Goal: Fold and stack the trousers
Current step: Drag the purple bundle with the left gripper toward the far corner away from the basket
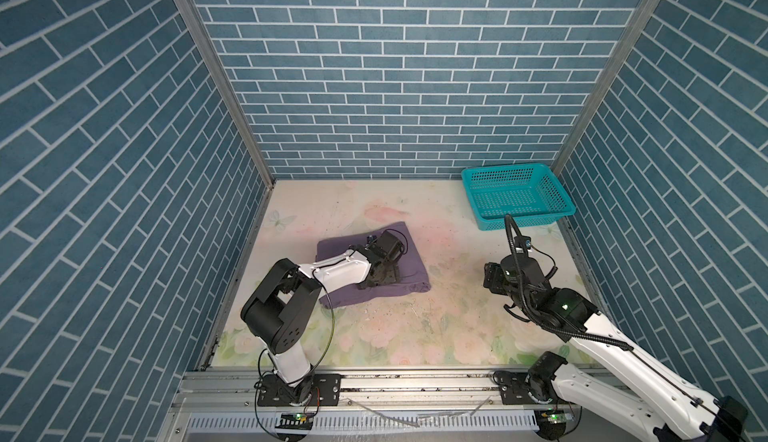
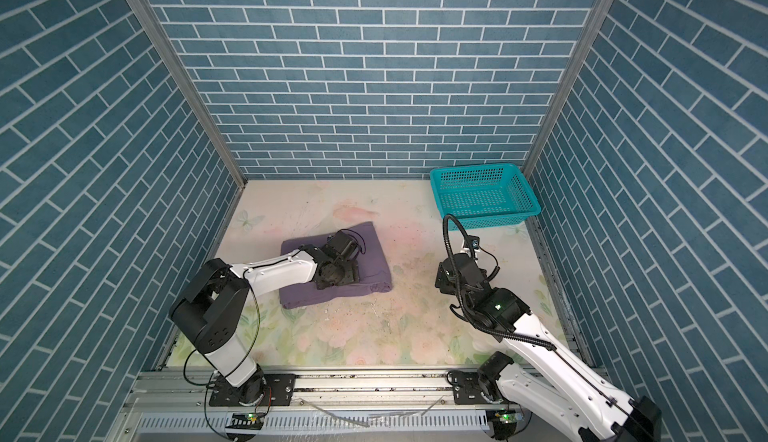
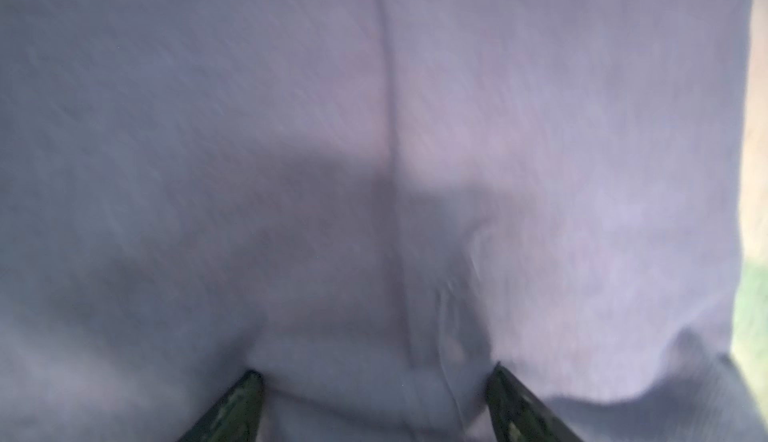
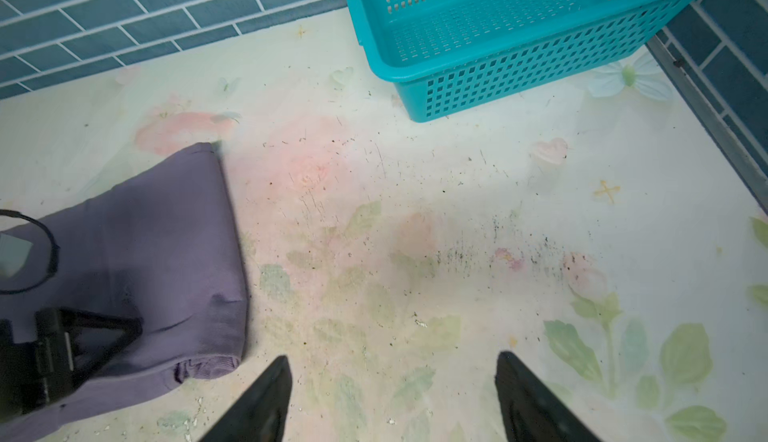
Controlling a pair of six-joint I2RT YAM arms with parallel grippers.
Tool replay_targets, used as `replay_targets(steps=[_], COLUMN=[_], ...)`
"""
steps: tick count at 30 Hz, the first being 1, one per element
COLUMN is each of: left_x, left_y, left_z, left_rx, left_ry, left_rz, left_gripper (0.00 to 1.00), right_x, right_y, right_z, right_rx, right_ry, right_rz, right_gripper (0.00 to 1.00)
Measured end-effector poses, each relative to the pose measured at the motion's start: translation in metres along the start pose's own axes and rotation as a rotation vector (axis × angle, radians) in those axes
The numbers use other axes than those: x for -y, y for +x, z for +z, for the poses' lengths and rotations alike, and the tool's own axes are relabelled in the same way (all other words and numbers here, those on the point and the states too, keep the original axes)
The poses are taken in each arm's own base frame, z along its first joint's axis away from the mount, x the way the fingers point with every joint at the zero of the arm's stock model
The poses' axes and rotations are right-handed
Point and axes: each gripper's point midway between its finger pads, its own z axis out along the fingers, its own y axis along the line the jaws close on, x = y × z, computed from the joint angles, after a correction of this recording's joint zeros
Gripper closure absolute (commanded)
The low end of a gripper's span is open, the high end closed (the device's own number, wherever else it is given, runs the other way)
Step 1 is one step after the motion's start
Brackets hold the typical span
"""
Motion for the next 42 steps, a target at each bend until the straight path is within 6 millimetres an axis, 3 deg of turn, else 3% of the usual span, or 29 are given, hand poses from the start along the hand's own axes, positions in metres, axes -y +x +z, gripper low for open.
replay_targets(steps=[8,13,16,20,23,26,34,37,42], left_x=[-0.031,-0.051,-0.056,-0.055,-0.041,-0.028,-0.05,-0.046,-0.039], left_y=[-0.037,-0.045,-0.045,-0.046,-0.04,-0.026,0.026,0.027,0.022], left_z=[0.004,0.002,-0.004,-0.029,-0.049,-0.056,-0.016,-0.01,-0.006], left_rx=[0.029,0.036,0.034,0.069,0.102,0.104,-0.041,-0.049,-0.059], left_ry=[0.023,-0.035,-0.063,-0.069,-0.042,-0.008,-0.058,-0.042,-0.014], left_rz=[-0.105,-0.096,-0.074,-0.052,-0.014,0.014,-0.032,-0.056,-0.089], left_gripper=[0.15,0.15,0.15,0.15,0.17,0.23,0.4,0.55,0.64], right_x=[-0.011,-0.013,-0.014,-0.013,-0.013,-0.013,-0.014,-0.015,-0.014], right_y=[0.002,0.002,0.001,-0.002,-0.005,-0.005,-0.002,0.0,0.002], right_z=[0.016,0.017,0.016,0.011,0.008,0.007,0.009,0.011,0.015], right_rx=[-0.053,-0.058,-0.057,-0.042,-0.031,-0.029,-0.045,-0.055,-0.067], right_ry=[0.018,0.011,0.005,-0.006,-0.016,-0.02,-0.025,-0.024,-0.014], right_rz=[-0.022,-0.02,-0.018,-0.008,-0.001,0.001,0.001,-0.002,-0.004], right_gripper=[0.23,0.23,0.23,0.23,0.23,0.23,0.23,0.23,0.23])
